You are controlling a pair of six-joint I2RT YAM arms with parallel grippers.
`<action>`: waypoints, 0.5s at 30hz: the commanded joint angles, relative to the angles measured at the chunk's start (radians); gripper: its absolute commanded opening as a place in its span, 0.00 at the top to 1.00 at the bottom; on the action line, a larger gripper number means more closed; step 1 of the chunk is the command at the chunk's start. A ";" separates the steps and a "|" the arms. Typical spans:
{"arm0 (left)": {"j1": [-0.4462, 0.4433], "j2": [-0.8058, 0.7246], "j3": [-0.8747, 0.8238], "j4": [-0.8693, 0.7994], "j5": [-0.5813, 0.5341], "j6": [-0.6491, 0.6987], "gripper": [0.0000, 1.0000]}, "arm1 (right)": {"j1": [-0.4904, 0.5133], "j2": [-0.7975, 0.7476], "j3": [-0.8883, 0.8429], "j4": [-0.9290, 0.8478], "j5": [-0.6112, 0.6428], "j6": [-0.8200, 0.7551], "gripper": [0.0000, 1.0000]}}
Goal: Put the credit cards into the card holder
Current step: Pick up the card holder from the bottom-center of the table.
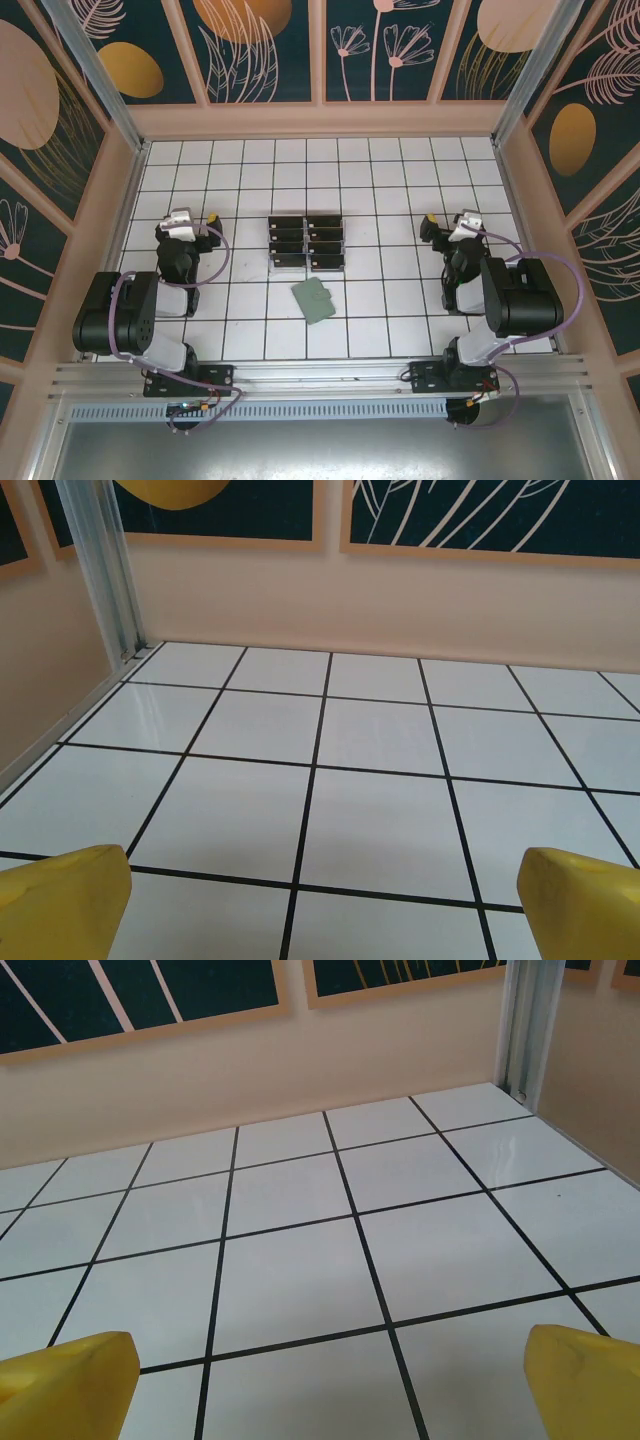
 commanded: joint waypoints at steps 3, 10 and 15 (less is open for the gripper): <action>0.006 0.001 0.016 0.010 0.004 -0.001 0.01 | -0.005 -0.012 0.017 0.005 -0.014 -0.013 0.01; 0.006 0.004 0.025 -0.003 -0.008 -0.006 0.01 | -0.008 -0.012 0.018 0.003 -0.016 -0.009 0.01; 0.006 0.005 0.029 -0.007 -0.010 -0.006 0.01 | -0.014 -0.012 0.019 0.003 -0.020 -0.005 0.01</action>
